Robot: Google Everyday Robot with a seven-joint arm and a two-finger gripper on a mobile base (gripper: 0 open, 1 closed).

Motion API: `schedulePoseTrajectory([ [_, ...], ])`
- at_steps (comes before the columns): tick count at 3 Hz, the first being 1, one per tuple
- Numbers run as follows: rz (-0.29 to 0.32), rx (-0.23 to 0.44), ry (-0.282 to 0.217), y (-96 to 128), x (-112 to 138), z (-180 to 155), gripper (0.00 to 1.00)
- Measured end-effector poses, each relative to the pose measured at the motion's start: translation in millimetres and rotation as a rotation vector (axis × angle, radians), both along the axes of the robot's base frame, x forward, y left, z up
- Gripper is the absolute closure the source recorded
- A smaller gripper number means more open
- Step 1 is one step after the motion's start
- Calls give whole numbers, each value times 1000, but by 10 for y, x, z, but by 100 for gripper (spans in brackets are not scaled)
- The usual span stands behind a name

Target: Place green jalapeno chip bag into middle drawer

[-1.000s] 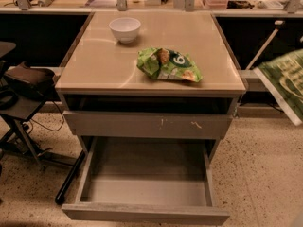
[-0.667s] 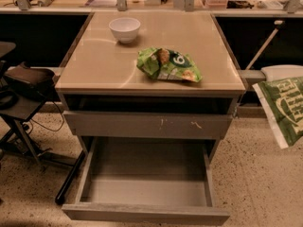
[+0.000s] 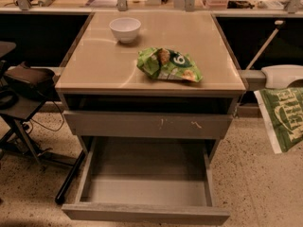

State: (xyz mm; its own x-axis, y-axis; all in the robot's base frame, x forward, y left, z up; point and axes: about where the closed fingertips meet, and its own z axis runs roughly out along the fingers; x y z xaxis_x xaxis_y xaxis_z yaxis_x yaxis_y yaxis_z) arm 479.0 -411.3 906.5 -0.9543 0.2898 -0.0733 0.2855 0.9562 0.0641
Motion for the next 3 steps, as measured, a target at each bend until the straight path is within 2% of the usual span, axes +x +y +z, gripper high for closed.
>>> schedulePoseTrajectory([
  [1,82,60,101,259,-19,-559,100],
  [2,269,228,272,965,-263,-1189,100],
  [3,282,241,279,1030,-283,-1292,100],
])
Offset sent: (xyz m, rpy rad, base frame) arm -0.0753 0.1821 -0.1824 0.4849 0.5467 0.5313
